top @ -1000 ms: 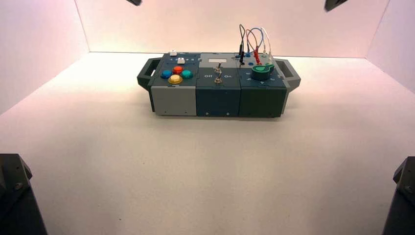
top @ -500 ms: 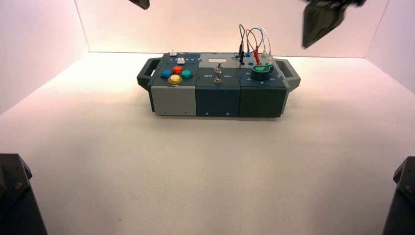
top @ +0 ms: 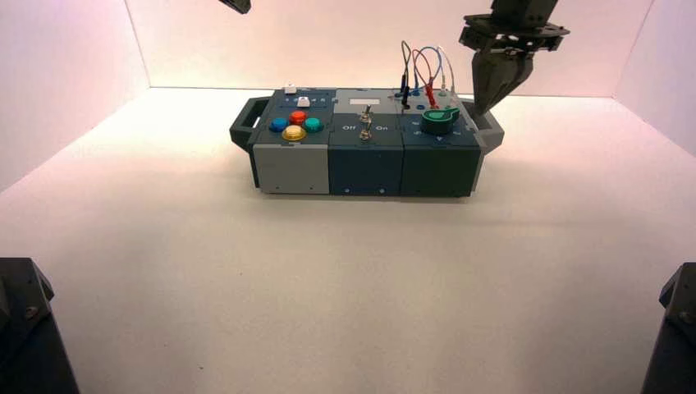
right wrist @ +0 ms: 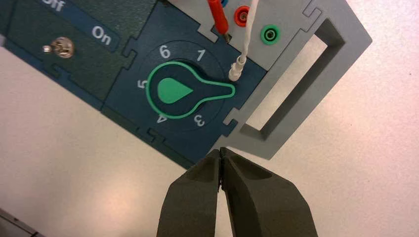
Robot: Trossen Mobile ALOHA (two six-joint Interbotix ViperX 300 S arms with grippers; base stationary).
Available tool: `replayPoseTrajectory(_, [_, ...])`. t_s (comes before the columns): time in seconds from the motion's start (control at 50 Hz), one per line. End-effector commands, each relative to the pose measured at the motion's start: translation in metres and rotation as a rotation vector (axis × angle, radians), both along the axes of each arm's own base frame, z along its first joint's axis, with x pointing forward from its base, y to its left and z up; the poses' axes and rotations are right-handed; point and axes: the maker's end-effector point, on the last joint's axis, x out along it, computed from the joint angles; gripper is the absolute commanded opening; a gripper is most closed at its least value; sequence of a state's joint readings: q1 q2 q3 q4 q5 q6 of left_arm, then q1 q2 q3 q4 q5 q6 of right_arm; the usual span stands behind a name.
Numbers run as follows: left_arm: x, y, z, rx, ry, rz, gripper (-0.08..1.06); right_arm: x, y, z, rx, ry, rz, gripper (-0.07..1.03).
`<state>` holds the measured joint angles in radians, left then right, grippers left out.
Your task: Turn the knob to position 1.
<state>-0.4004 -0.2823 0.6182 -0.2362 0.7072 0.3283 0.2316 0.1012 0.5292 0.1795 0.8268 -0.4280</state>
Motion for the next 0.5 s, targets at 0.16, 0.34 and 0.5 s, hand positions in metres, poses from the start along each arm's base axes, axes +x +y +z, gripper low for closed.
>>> replayPoseTrajectory(0.16, [0.005, -0.002, 0.018, -0.017, -0.054, -0.006, -0.03, 0.027, 0.008, 0.007, 0.002, -0.058, 0.028, -0.02])
replayPoseTrajectory(0.34, [0.006, -0.002, 0.019, -0.017, -0.057, -0.006, -0.03, 0.036, 0.014, 0.003, 0.002, -0.052, 0.04, -0.02])
replayPoseTrajectory(0.5, [0.005, -0.002, 0.018, -0.016, -0.056, -0.006, -0.03, 0.038, 0.027, -0.003, 0.001, -0.041, 0.076, -0.02])
